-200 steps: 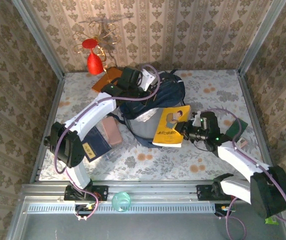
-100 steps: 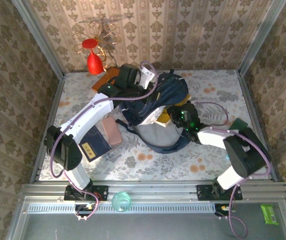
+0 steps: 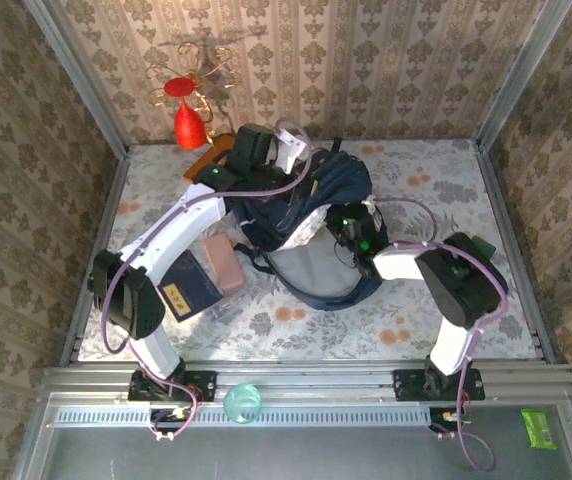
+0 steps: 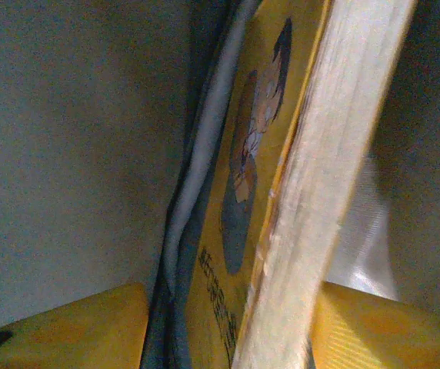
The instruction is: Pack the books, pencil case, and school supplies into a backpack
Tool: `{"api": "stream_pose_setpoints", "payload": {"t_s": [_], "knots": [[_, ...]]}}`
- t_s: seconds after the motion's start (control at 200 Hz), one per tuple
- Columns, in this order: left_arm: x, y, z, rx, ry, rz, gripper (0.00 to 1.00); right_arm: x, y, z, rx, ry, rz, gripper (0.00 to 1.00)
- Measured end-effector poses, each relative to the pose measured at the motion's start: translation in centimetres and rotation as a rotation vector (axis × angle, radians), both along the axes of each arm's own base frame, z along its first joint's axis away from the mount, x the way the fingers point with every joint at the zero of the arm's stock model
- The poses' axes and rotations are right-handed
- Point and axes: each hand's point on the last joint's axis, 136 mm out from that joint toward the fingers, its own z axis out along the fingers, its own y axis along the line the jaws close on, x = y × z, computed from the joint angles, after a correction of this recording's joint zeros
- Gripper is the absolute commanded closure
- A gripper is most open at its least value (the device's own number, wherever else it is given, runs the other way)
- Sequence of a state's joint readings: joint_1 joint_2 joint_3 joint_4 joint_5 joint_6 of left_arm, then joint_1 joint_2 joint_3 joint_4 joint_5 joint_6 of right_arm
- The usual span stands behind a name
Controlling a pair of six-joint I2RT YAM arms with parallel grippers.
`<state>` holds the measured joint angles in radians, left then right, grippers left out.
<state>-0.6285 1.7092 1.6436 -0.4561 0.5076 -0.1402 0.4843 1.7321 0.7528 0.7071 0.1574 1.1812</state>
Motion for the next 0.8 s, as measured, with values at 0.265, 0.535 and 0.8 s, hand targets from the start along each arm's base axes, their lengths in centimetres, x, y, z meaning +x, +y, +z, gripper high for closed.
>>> {"api": "stream_pose_setpoints", "payload": {"t_s": [0.265,0.535,0.8], "knots": [[1.7,-0.1,-1.3,-0.013,0.013,0.002,1.0,-6.4,-2.6,5.8,-0.16,-0.081,0.13,0.37],[3.1,-0.9,-5.3,0.017,0.055,-0.006,0.73,-13.2,-7.7,10.6,-0.289,-0.206,0.114,0.37],[1.8,2.6,-10.7,0.086,0.107,0.06,0.26,-14.0,-6.7,11.0,-0.457,-0.185,0.235,0.37]]}}
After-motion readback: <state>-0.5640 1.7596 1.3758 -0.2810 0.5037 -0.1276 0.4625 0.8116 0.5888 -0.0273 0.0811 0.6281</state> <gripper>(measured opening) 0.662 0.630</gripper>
